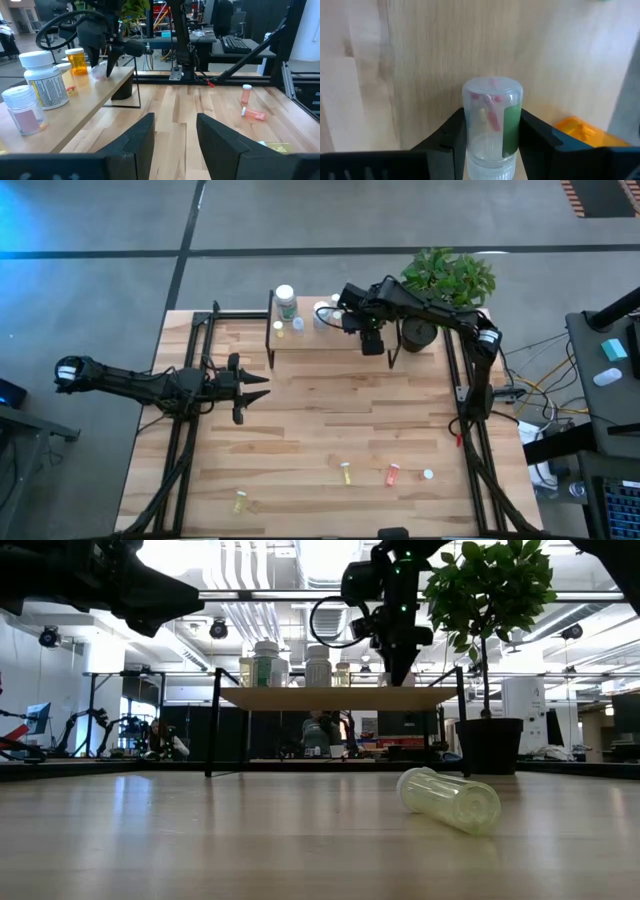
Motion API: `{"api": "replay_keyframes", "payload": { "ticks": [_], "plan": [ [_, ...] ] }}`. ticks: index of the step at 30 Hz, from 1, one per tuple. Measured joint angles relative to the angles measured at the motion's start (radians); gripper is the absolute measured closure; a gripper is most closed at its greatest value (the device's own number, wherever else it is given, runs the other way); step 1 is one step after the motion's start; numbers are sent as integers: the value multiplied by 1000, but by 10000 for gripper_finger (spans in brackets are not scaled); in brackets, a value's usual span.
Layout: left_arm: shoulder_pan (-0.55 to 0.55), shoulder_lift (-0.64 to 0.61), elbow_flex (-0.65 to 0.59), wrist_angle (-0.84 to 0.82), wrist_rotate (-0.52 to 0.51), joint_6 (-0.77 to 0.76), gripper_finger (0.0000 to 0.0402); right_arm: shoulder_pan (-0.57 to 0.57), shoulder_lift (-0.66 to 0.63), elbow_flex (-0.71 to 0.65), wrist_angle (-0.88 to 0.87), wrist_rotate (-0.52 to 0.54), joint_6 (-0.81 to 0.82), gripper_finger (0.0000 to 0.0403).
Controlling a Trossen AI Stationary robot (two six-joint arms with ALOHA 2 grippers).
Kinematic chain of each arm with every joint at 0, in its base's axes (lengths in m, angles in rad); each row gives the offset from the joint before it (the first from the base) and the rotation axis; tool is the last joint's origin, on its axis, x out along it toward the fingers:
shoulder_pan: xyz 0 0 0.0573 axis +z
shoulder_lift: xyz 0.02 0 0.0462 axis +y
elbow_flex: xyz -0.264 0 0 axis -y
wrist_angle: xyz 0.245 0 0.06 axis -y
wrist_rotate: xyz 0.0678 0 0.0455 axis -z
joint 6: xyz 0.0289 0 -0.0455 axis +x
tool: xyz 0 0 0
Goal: Pick and place medicine bottles onto shelf by color
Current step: Put the transparent pill bottle on the shelf
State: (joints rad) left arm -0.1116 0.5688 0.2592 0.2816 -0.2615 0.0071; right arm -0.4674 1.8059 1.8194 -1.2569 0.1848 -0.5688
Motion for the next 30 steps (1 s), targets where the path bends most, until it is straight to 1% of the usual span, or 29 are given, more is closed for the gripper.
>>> {"api": "replay_keyframes", "payload": {
  "ticks": [6, 8, 10, 14, 15, 17, 21, 23, 26, 30],
  "plan": [
    [0, 0, 0, 4, 0, 0, 272, 22, -56, 14, -9, -2, 95, 278],
    [0, -1, 0, 7, 0, 1, 272, 31, -84, 14, -7, -21, 152, 277],
    [0, 0, 0, 13, 0, 11, 272, 34, -118, 13, 5, -100, 223, 277],
    [0, 4, 0, 42, 0, 35, 272, 47, -184, 7, 81, -307, 375, 276],
    [0, 8, 0, 50, 0, 38, 272, 56, -199, 4, 106, -335, 404, 275],
    [0, 21, 0, 55, 2, 57, 272, 86, -225, -11, 178, -359, 455, 275],
    [0, 83, 2, 67, 3, 80, 272, 147, -278, -97, 391, -439, 555, 274],
    [0, 128, 2, 127, 4, 103, 272, 177, -304, -173, 541, -490, 610, 274],
    [0, 193, 2, 235, 4, 131, 272, 220, -351, -321, 790, -528, 689, 273],
    [0, 267, 6, 341, 8, 132, 272, 270, -425, -554, 1173, -532, 800, 273]
  ]
}}
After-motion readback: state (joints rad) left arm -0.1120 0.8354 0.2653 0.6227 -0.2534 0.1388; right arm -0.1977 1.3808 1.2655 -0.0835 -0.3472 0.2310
